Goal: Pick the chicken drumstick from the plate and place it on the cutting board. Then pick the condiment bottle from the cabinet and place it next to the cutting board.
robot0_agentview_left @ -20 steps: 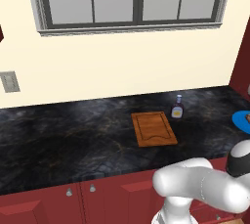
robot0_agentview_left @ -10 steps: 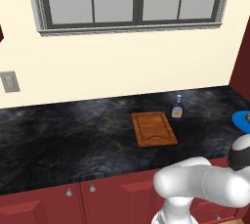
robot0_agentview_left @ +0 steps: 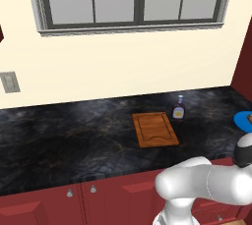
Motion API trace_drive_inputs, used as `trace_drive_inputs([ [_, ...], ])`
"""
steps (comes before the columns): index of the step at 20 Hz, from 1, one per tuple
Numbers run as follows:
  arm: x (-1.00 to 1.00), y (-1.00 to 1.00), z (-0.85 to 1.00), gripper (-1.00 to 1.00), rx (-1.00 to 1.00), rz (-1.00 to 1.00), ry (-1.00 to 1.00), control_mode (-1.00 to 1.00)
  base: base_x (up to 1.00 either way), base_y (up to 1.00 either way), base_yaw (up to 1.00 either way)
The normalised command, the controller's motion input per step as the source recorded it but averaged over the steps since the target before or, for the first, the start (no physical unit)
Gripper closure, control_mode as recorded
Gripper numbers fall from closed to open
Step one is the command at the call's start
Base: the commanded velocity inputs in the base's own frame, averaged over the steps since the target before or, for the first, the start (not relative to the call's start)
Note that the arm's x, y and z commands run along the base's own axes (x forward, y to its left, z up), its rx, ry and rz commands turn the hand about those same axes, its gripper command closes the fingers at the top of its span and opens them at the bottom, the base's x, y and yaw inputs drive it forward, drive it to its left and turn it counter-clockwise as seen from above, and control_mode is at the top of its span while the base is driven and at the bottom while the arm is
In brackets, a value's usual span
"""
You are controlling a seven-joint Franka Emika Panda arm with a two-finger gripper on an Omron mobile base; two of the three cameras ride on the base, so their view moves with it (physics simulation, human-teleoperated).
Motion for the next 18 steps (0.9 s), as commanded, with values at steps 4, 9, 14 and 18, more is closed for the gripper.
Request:
trace_drive_inputs([
  [4,0.00,0.00,-0.08,-1.00,-0.02,-0.01,0.00,-1.00,0.00,0.00,0.00],
  [9,0.00,0.00,-0.15,-1.00,-0.02,0.00,0.00,-1.00,0.00,0.00,0.00],
  [14,0.01,-0.03,-0.18,-1.00,-0.02,0.00,0.00,-1.00,0.00,0.00,0.00],
  [18,0.05,-0.15,-0.14,-1.00,0.00,0.00,0.00,-1.00,0.00,0.00,0.00],
])
